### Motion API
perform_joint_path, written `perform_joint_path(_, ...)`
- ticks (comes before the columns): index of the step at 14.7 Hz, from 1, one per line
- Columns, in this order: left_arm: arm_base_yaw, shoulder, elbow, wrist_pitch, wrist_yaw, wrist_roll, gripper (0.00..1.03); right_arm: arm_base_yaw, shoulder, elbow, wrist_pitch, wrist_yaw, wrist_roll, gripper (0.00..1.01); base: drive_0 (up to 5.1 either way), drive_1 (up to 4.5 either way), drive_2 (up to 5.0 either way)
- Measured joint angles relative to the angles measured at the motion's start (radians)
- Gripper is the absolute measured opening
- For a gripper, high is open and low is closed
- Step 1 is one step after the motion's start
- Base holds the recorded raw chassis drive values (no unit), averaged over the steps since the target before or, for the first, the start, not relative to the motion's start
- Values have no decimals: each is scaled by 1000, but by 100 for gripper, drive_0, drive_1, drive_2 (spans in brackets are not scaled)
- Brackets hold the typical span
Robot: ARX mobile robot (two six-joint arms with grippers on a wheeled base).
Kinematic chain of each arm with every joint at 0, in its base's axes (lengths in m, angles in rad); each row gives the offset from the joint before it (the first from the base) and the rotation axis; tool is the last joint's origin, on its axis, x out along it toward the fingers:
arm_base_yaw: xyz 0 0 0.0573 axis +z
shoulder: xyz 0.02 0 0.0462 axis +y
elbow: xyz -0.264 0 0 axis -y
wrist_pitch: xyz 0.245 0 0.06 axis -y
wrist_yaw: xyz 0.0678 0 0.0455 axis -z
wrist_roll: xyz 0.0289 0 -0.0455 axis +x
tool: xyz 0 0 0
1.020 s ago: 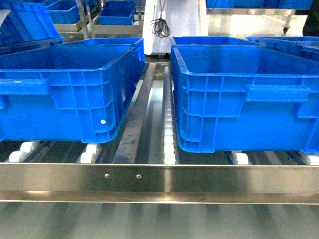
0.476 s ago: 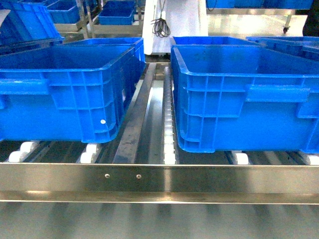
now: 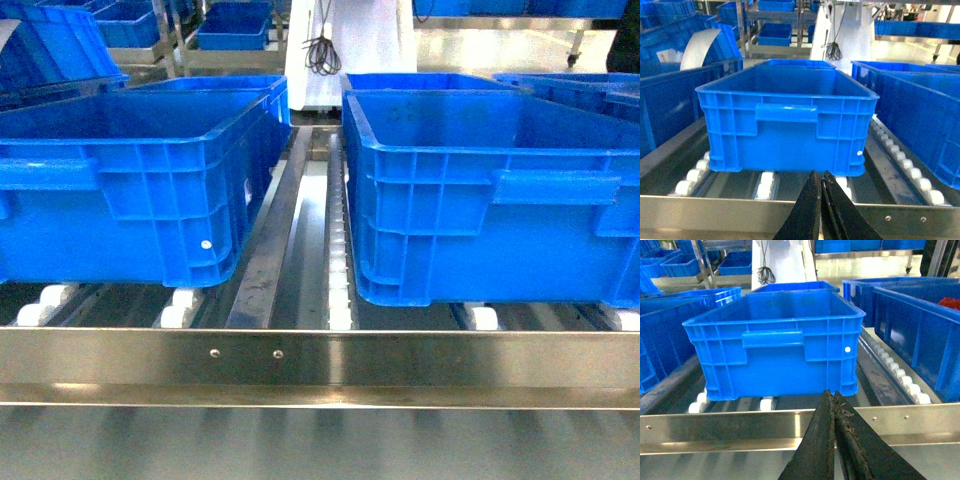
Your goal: Sort blue parts and orange caps into right shelf containers
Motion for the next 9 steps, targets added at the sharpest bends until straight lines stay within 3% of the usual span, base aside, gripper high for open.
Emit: perform_joint_path(9,0,-237,0,-227,3,0,2,0,-1,0,10,-1,0,2,0,0,0)
